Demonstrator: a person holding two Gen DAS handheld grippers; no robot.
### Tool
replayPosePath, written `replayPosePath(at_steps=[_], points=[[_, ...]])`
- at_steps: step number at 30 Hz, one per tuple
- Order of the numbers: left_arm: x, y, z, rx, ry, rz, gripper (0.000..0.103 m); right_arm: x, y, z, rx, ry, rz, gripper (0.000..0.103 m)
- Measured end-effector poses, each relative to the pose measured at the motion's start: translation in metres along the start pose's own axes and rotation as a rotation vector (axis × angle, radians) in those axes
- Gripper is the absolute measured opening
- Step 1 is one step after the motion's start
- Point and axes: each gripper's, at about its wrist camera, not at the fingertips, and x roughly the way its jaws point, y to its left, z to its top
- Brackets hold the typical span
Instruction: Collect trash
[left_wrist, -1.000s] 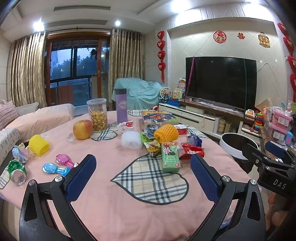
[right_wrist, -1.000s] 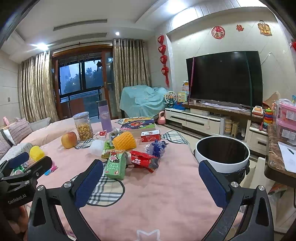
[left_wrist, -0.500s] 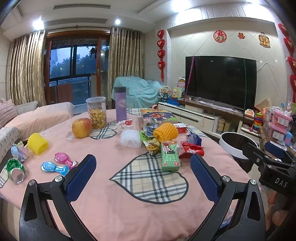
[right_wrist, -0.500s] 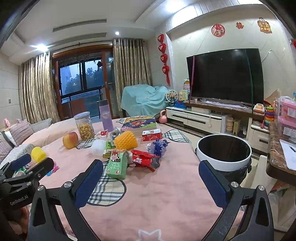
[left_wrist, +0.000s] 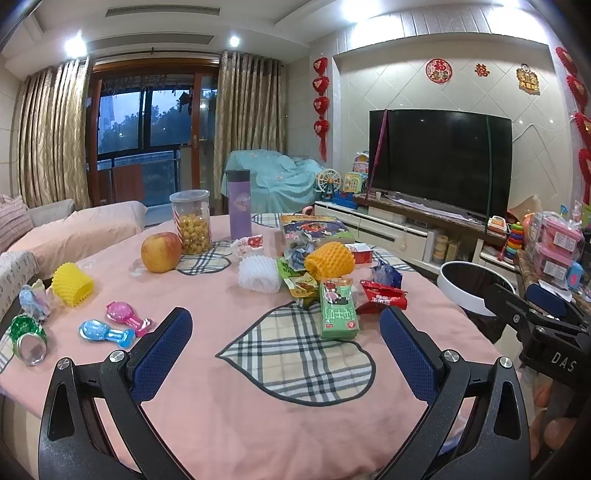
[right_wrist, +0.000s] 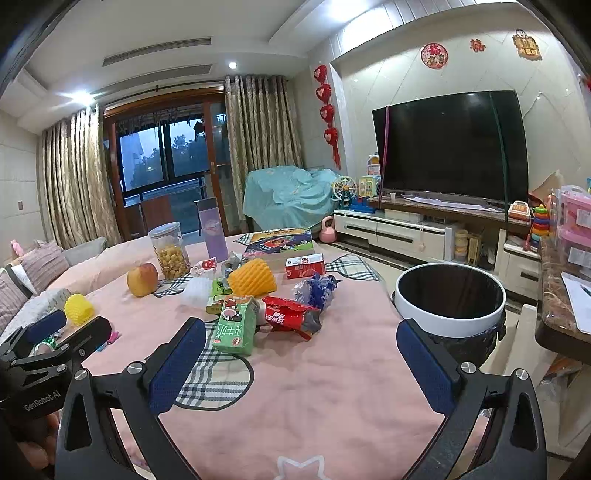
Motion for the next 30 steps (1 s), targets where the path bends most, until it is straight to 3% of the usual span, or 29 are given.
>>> replayPosePath(at_steps=[30], points=[[0.024, 0.005, -0.011, -0.014, 0.081, -0.010, 0.103, 0.023, -0.012, -0.004, 0.034, 0.083, 0.036, 0.103]])
